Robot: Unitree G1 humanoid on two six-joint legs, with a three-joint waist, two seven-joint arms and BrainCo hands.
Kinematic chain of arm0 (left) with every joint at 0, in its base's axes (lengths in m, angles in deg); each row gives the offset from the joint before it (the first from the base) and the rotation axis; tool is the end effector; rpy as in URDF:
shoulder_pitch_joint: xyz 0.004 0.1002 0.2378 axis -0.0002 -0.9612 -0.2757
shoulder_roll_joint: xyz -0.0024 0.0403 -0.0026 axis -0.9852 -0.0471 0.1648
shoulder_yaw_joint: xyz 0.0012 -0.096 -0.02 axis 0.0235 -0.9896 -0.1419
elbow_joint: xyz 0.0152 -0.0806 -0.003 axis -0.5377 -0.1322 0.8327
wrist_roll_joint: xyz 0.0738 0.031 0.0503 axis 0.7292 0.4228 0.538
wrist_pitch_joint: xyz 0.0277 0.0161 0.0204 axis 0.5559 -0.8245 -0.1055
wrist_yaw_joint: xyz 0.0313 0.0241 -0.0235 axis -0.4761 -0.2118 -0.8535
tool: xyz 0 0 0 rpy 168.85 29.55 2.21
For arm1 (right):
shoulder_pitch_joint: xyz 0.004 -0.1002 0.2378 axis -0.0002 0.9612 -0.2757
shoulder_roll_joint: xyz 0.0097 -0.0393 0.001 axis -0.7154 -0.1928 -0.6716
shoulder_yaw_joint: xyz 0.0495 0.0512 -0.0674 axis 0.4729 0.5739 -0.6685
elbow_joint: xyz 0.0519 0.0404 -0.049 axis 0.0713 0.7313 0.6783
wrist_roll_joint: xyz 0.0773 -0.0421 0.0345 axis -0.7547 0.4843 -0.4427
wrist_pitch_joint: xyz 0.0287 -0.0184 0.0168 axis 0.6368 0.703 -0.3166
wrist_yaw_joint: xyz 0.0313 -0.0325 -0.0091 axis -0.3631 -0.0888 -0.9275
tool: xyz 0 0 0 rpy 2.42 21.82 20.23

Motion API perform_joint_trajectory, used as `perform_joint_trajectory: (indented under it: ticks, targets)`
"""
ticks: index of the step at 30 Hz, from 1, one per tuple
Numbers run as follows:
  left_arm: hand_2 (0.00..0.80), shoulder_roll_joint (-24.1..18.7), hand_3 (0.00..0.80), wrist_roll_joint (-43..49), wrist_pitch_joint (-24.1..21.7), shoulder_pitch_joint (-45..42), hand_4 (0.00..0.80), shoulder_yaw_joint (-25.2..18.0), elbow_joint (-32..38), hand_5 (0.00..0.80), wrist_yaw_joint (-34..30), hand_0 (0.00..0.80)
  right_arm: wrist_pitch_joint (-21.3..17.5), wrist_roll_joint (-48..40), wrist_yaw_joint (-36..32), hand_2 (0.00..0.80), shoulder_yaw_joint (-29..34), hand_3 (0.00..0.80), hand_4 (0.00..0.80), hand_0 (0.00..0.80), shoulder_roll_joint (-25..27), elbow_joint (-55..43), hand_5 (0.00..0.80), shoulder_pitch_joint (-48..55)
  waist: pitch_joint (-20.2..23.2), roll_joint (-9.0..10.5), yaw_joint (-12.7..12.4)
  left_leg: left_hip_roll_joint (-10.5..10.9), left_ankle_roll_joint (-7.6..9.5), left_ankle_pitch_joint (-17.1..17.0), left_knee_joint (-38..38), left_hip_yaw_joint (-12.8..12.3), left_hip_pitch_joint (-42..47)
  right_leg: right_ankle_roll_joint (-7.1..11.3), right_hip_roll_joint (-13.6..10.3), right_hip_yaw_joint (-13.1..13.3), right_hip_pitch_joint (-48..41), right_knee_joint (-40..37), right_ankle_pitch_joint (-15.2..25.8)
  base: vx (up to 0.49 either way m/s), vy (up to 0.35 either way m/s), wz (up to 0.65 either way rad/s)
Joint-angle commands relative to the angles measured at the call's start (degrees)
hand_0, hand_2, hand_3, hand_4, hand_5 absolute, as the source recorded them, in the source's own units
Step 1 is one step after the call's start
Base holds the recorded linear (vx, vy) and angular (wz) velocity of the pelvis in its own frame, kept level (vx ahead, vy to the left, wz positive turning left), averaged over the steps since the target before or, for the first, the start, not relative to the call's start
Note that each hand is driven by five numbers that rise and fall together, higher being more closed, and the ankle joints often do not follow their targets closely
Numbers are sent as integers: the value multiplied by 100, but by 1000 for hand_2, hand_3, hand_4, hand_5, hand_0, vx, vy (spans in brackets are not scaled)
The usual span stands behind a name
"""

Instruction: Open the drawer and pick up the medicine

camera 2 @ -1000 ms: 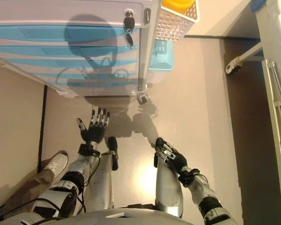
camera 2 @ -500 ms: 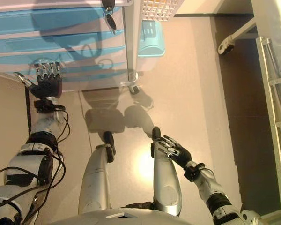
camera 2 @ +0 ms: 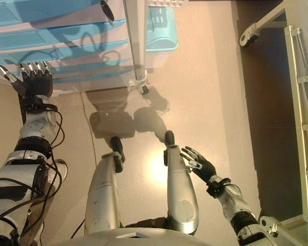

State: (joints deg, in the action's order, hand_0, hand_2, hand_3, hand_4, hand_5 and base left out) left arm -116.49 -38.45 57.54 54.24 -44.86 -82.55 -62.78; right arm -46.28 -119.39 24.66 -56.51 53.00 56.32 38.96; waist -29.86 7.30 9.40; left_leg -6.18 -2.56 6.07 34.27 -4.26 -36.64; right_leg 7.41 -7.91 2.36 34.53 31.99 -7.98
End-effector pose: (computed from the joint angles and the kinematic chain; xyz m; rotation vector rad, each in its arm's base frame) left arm 0.3067 0.2953 0.1356 -1.3289 -0.6730 -0.0864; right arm 0.1691 -0.2244 -0.0460 0.5180 0.4388 0.4574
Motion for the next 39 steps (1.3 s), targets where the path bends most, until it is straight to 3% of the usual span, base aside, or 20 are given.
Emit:
perform_joint_trajectory:
  ticks: [1, 9, 16, 27, 39]
  targets:
    - [800, -722, 800, 357, -289, 1163, 800, 141, 836, 800, -535, 800, 56, 9, -157, 0, -566, 0, 0, 0, -55, 47, 0, 669, 115, 33, -126, 145, 427, 711, 260, -446, 249, -382, 24, -236, -138, -874, 852, -85, -94, 2]
    - [800, -212, 800, 604, 144, 609, 800, 149, 1216, 800, -807, 800, 147, -3, 3, 0, -681, 0, 0, 0, -271, -121, 0, 603, 81, 173, -363, 145, 374, 535, -63, -262, 493, -426, 74, -444, -485, -906, 712, -16, -128, 6]
    - [800, 393, 800, 653, 657, -542, 800, 118, 975, 800, -1235, 800, 278, -35, 230, 0, -767, 0, 0, 0, -417, -370, 0, 642, 54, 259, -634, 154, 284, 246, -463, -27, 830, -509, 126, -769, -904, -904, 527, 12, -139, 18]
    - [800, 1503, 800, 532, 796, -2734, 800, 226, 707, 800, -2101, 800, 424, -149, 446, 0, -580, 0, 0, 0, -444, -800, 0, 811, 7, 259, -1011, 112, 158, -152, -943, 335, 1229, -697, 331, -1233, -1398, -910, 287, -23, -103, 18]
    - [800, 1961, 800, 601, 1530, -3999, 800, 34, -109, 800, -1838, 800, 405, -49, 551, 0, -417, 0, 0, 0, -592, -850, 0, 899, 7, 288, -1443, 36, 61, -397, -1208, 621, 1413, -763, 373, -1690, -1723, -858, 164, -4, -59, 18]
